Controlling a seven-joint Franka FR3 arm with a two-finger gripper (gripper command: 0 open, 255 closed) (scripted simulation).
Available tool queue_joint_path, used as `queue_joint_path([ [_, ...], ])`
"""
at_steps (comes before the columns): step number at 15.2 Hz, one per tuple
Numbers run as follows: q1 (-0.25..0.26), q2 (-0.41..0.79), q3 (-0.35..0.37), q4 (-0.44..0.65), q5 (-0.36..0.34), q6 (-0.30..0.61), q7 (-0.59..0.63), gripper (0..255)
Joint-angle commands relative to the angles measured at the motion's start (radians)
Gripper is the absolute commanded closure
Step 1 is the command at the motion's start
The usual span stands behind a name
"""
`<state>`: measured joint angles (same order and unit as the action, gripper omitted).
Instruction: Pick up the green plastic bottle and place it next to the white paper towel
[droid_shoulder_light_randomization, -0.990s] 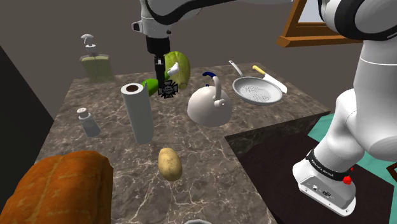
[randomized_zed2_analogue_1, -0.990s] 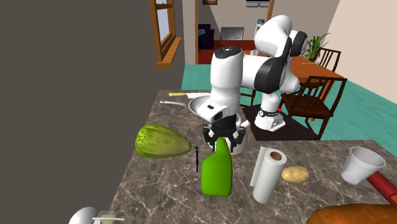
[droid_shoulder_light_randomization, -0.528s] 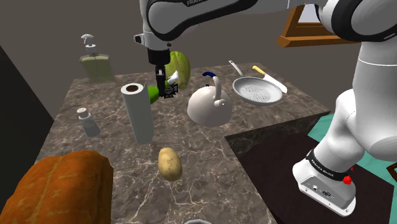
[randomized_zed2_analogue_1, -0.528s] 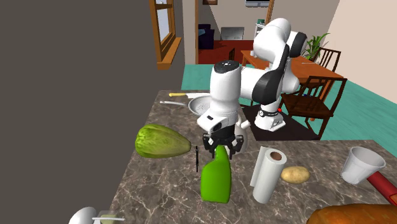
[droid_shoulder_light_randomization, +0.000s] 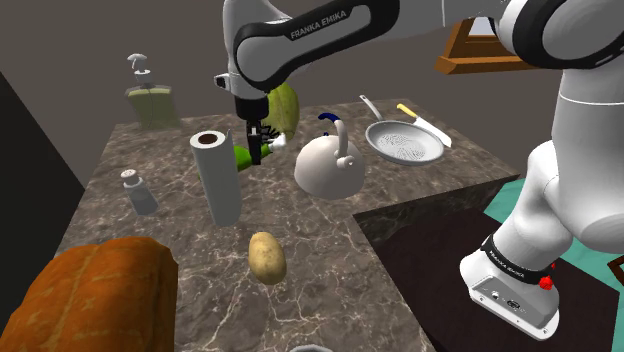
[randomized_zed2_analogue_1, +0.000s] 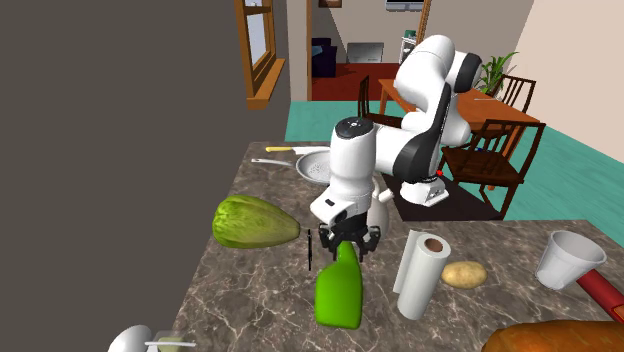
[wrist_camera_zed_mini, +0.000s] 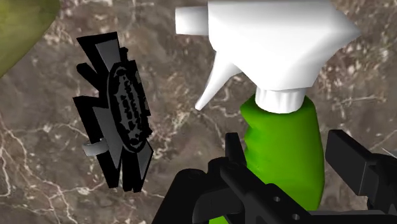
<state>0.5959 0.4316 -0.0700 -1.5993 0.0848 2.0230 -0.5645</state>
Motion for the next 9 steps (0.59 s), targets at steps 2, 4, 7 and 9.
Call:
queue_joint_path([
  [2,0.000,0.016,0.001,-0.016,0.002,0.033,-0.003,255],
  [4,0.000,0.026,0.002,-0.029,0.004,0.055,-0.004,255],
  [7,-0.001,0.035,0.002,-0.038,0.005,0.073,-0.006,255],
  [9,-0.001,0.035,0.002,-0.038,0.005,0.073,-0.006,255],
])
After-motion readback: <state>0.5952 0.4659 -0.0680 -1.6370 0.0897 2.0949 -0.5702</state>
